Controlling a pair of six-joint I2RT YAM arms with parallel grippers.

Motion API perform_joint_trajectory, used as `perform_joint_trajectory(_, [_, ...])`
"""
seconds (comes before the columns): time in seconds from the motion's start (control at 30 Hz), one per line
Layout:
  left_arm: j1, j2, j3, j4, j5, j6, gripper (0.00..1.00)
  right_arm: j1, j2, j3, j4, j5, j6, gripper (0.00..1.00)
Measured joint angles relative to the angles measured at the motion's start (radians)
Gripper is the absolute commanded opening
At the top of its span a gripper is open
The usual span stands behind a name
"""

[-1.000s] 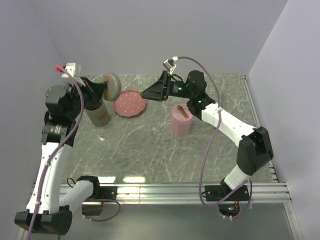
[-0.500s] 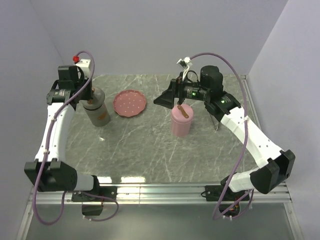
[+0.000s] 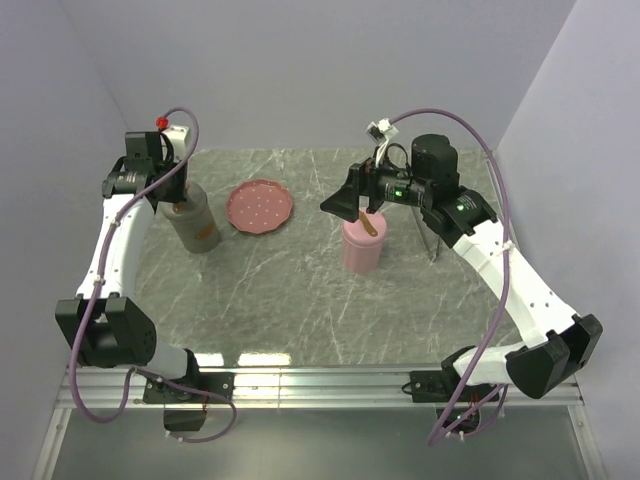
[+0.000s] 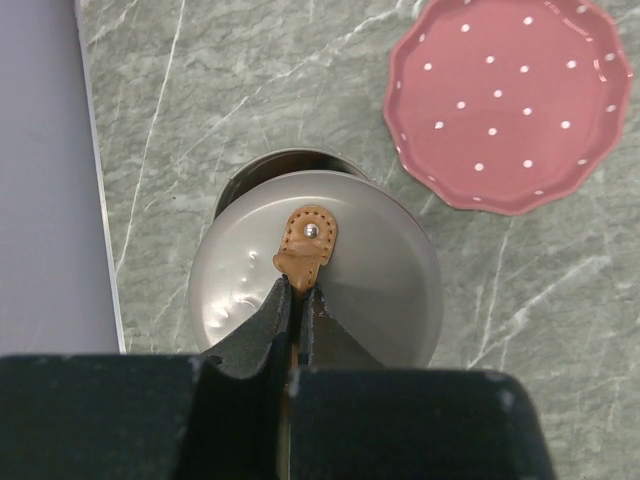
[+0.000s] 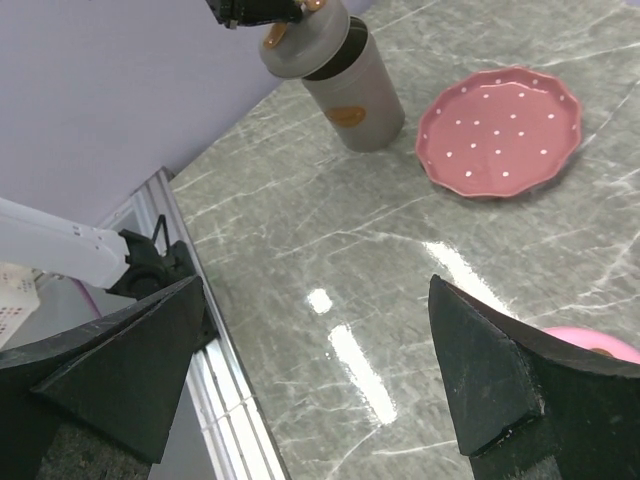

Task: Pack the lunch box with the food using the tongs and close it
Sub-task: Put the lid back on the lunch box

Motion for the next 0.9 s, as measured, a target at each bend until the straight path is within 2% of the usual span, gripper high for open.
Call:
perform_joint_trajectory(0.53, [0.035,0.111,-0.003,0.03,0.029,0.003,0.0,-0.005,-0.033,-0.026,-0.003,0.005,-0.008,1.0])
perform_joint_trajectory(0.9, [0.036,0.114,-0.089,0.137,0.03,0.021,0.0,-0.018,-0.04,-0.04,0.0,0.0,-0.006,1.0])
